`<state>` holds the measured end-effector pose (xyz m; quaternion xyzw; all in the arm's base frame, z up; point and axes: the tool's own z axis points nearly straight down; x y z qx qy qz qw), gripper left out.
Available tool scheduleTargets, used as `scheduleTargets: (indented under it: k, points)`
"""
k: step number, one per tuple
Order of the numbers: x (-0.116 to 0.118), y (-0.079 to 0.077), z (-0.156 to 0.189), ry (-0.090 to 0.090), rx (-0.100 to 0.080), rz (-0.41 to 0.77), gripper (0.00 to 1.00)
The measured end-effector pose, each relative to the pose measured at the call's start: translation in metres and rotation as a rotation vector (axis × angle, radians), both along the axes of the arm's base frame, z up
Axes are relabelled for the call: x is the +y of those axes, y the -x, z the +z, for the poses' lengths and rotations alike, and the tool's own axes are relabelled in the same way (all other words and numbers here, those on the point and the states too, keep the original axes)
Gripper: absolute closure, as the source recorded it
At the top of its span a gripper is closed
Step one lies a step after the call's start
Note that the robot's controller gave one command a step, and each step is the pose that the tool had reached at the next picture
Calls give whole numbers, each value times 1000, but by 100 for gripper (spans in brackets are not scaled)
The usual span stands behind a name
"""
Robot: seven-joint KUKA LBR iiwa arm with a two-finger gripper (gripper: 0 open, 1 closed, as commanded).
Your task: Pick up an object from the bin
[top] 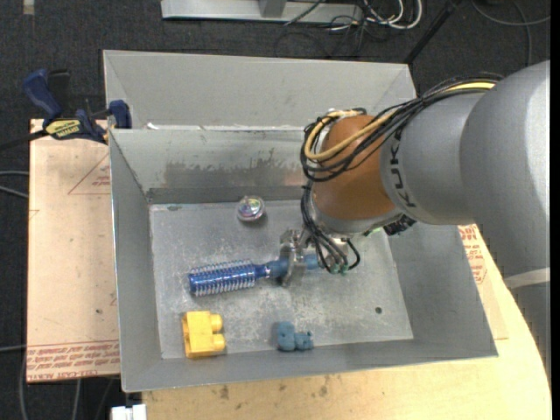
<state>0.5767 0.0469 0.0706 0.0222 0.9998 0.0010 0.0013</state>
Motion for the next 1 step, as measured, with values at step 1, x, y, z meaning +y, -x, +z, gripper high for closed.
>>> scheduleTargets:
  k: [1]
  points:
    - [2,-2,200,0,-9,10,100]
